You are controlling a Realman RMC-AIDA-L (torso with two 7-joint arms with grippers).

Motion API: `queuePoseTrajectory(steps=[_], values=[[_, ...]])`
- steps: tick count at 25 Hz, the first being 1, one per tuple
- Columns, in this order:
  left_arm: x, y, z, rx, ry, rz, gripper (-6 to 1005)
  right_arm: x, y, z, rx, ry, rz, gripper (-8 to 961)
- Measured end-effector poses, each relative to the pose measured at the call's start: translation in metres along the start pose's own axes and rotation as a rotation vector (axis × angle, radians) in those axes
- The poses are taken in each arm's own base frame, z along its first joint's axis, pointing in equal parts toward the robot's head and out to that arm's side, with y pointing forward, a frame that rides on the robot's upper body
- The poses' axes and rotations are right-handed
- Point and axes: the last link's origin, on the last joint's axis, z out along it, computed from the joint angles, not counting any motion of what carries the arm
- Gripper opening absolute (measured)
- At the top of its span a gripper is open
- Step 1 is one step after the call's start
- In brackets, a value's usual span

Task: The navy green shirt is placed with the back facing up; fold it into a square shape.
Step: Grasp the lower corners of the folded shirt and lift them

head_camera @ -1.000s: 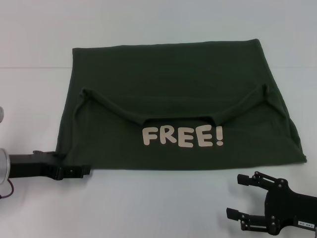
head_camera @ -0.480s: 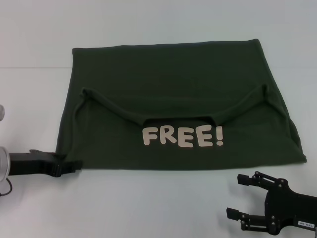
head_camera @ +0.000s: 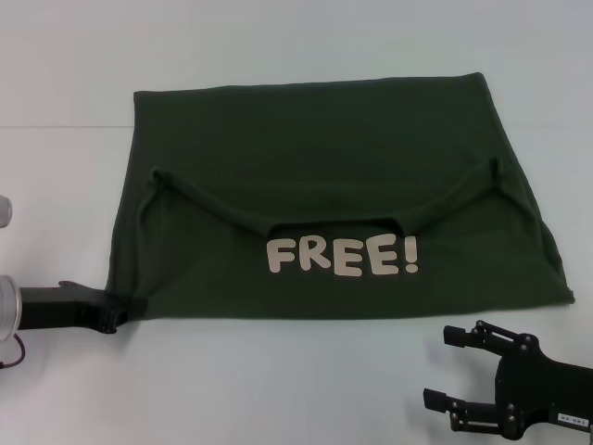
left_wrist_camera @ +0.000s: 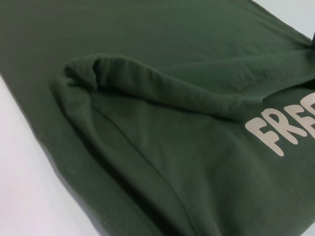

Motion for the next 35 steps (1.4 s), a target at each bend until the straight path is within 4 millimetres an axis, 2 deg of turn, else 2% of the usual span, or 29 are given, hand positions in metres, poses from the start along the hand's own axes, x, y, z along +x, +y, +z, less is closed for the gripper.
queuePoseTrajectory(steps=[6,10,19,24,30,35], values=[[0.000,0.001,-0.001,-0.010,-0.003,0.002,57,-0.003,-0.002,-0.001,0.006,-0.011,0.049,915],[0.001,0.001,-0.002,-0.014,0.000,0.001,57,-0.017,-0.013,-0.010,0.022,-0.037,0.139,915],[0.001,0.000,-0.003,-0.016,0.004,-0.001,57,-0.085,-0.079,-0.053,0.187,0.101,0.553,912],[0.002,-0.001,-0.005,-0.017,0.003,0.002,58,-0.111,-0.107,-0.067,0.294,0.248,0.785,909],[0.003,-0.002,-0.006,-0.015,0.002,0.006,58,-0.120,-0.129,-0.064,0.456,0.465,0.908,908],[0.004,-0.001,-0.006,-0.017,0.001,0.012,58,-0.116,-0.133,-0.051,0.505,0.576,0.905,907]])
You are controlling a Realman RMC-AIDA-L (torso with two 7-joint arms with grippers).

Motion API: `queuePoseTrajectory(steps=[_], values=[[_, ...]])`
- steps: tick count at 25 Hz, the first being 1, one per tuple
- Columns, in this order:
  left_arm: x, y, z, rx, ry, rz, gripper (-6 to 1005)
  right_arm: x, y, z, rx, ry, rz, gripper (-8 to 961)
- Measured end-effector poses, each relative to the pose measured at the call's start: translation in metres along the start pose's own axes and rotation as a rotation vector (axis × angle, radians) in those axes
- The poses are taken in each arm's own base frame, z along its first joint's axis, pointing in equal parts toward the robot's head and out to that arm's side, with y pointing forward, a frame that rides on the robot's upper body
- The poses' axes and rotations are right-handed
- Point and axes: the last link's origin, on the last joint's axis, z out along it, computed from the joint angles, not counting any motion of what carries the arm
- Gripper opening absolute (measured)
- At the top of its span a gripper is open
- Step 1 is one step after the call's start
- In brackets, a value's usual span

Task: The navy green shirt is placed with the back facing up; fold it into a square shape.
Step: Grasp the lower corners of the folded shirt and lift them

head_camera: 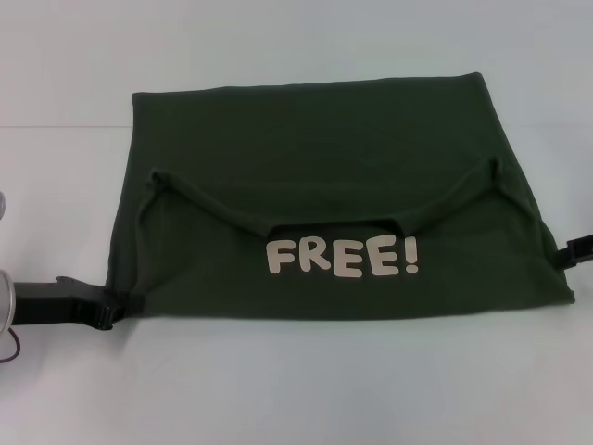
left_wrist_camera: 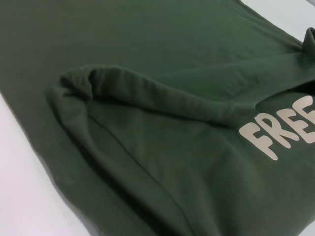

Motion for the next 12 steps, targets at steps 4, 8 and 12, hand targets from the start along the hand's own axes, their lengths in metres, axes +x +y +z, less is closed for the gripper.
queuePoseTrajectory(steps=[4,8,12], values=[[0.001,0.000,0.000,-0.001,-0.001,0.003,57,0.000,0.000,0.014,0.017,0.018,-0.006,904],[0.001,0.000,0.000,-0.001,-0.001,0.004,57,0.000,0.000,0.026,0.035,0.012,-0.012,894],[0.001,0.000,0.000,-0.002,-0.001,0.004,58,-0.002,0.005,0.035,0.030,0.010,-0.022,884]])
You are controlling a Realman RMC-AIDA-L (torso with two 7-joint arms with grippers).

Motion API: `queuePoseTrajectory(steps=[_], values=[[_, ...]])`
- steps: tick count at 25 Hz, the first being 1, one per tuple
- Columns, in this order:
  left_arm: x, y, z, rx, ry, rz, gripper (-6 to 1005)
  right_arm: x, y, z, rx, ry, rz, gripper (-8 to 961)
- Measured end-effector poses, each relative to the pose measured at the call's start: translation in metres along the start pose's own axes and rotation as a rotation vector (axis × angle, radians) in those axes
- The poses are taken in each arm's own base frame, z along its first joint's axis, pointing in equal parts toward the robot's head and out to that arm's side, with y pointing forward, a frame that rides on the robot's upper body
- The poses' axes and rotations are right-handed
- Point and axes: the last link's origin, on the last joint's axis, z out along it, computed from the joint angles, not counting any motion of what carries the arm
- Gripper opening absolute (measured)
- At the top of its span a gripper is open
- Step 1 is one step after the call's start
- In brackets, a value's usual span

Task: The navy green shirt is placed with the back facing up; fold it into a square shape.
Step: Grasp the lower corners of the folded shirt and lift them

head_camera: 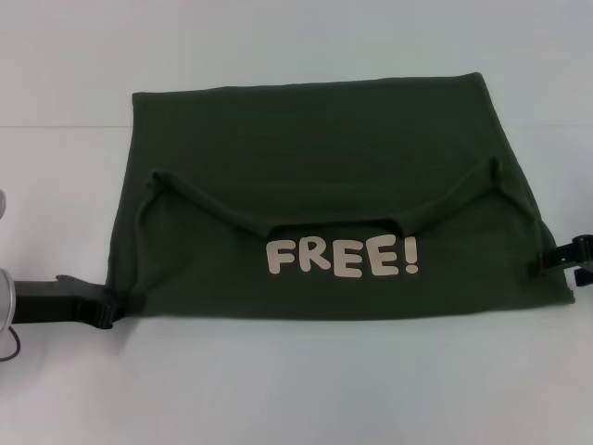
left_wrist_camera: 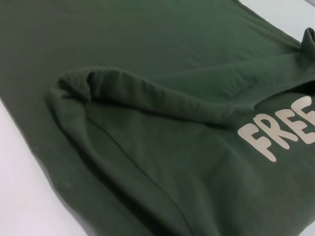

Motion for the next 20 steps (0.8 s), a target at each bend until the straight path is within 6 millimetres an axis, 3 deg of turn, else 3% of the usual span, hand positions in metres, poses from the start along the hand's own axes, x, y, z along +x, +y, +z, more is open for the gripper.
queuePoseTrajectory(steps=[20], values=[[0.001,0.000,0.000,-0.001,0.001,0.002,57,0.004,0.013,0.022,0.005,0.021,-0.031,834]])
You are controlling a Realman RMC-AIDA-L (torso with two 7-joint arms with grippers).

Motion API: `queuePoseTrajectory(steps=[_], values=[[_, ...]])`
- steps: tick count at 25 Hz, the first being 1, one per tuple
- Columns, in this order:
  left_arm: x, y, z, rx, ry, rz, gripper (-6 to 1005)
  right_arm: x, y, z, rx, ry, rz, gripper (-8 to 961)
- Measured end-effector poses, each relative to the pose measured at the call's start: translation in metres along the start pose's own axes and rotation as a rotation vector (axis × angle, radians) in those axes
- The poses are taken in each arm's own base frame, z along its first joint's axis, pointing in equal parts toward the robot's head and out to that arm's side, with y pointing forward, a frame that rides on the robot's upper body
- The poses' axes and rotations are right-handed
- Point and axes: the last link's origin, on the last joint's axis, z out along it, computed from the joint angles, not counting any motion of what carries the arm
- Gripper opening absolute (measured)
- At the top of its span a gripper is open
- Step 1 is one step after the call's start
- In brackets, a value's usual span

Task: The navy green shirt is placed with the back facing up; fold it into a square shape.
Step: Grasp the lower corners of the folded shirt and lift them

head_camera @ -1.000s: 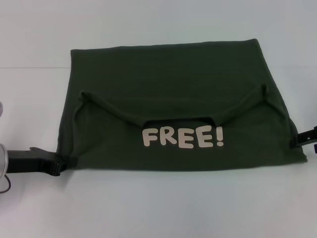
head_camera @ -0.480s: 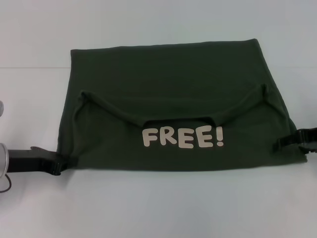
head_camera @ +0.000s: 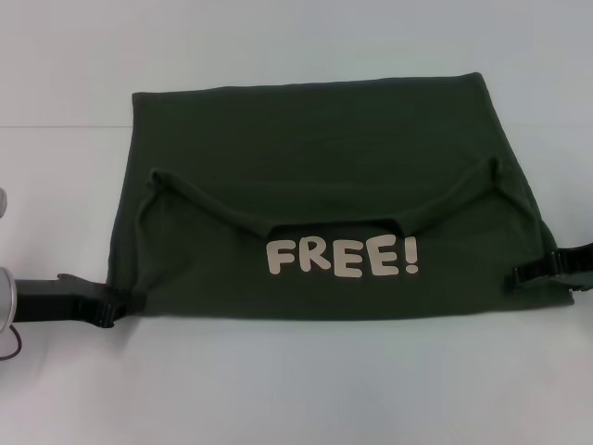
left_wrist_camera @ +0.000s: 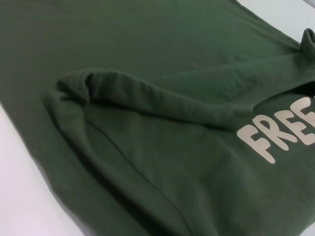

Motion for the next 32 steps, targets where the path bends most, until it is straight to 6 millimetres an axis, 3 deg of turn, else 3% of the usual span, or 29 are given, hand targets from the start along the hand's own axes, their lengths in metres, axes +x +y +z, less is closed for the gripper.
queuePoseTrajectory(steps=[6,12,15,32], values=[[-0.0001,0.0006,0.0002,-0.003,0.000,0.000,56,0.0007,-0.0004,0.0008,0.007,-0.003,-0.008,815],[0.0000,0.0009,0.0004,-0.003,0.000,0.000,56,0.0007,-0.0008,0.0007,0.009,-0.004,-0.008,600],[0.0001,0.0004,-0.0001,-0.002,0.002,-0.001,56,0.0011,-0.0011,0.0007,0.009,-0.004,-0.007,353],[0.0039,0.0018,-0.0069,-0.032,-0.003,0.007,56,0.0011,0.0000,-0.0062,-0.031,0.006,-0.038,35]])
